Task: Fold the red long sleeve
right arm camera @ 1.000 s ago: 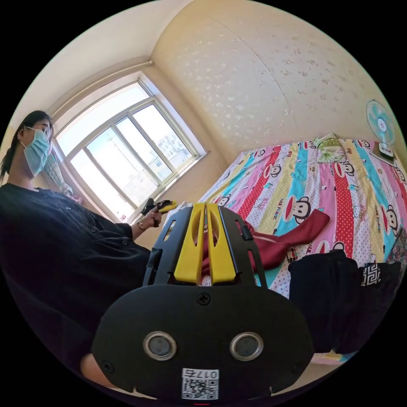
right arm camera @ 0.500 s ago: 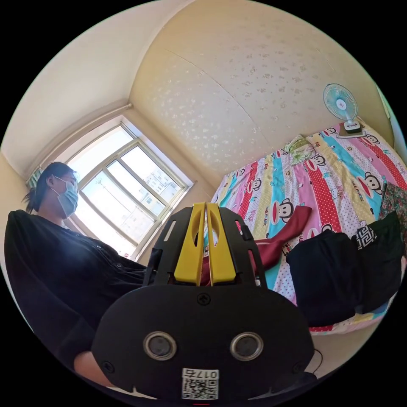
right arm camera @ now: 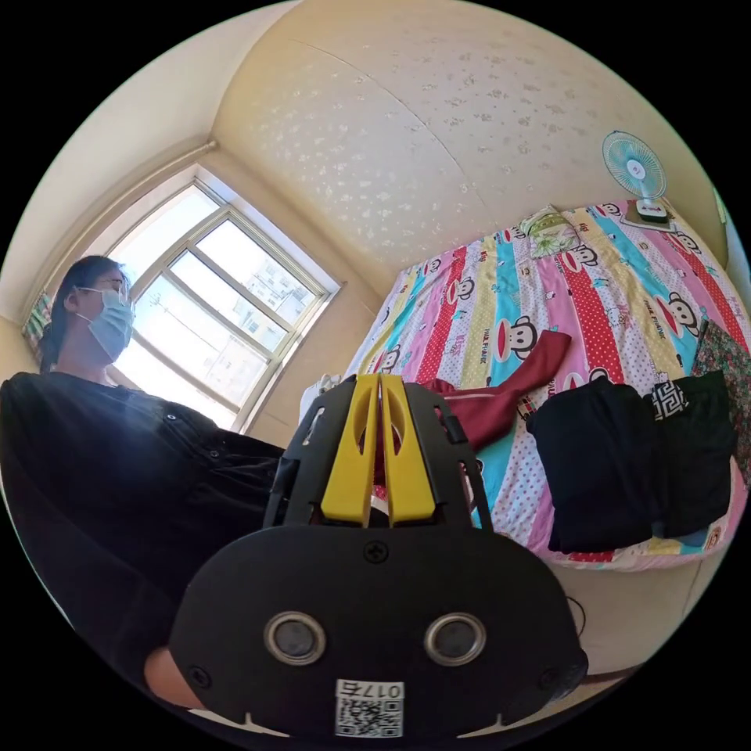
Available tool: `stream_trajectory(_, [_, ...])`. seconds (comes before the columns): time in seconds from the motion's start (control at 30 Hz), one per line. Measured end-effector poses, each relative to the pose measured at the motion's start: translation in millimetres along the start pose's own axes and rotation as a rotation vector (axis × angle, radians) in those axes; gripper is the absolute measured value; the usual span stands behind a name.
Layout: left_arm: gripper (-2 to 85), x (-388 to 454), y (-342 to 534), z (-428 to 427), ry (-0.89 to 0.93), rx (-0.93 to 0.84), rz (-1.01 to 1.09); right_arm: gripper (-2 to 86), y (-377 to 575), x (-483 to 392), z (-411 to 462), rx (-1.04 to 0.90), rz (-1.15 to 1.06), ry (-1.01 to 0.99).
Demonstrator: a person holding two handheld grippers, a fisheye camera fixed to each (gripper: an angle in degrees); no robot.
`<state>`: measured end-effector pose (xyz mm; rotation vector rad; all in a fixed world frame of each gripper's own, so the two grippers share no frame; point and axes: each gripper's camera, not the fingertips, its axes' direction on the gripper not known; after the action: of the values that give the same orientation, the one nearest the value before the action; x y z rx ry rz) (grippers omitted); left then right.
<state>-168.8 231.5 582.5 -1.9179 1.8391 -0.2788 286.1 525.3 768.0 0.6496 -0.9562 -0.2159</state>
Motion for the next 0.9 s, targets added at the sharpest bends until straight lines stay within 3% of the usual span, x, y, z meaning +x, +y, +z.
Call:
stream_trajectory(0.27, [1.0, 208, 14, -25, 0.597, 0.032, 0.652, 1.1, 26, 9, -30, 0.063, -0.159, -0.063])
stream_trajectory(0.43, [0.8, 388, 35, -1, 0.984, -0.26, 1.137, 4.8, 27, -4, -42, 0.204, -0.434, -0.116])
stream_trajectory(0.57, [0.8, 461, 70, 37, 1.212, -0.437, 1.168, 9.7, 13, -10, -36, 0.236, -0.527, -0.118])
stream_trajectory(0.73, [0.8, 483, 130, 97, 1.585, -0.5, 0.923, 13.4, -16, 7, -12, 0.207, -0.493, -0.428])
stream_trajectory(0.9, [0.8, 492, 175, 124, 1.626, -0.483, 0.86, 14.4, -17, 20, 14, 0.147, -0.487, -0.529])
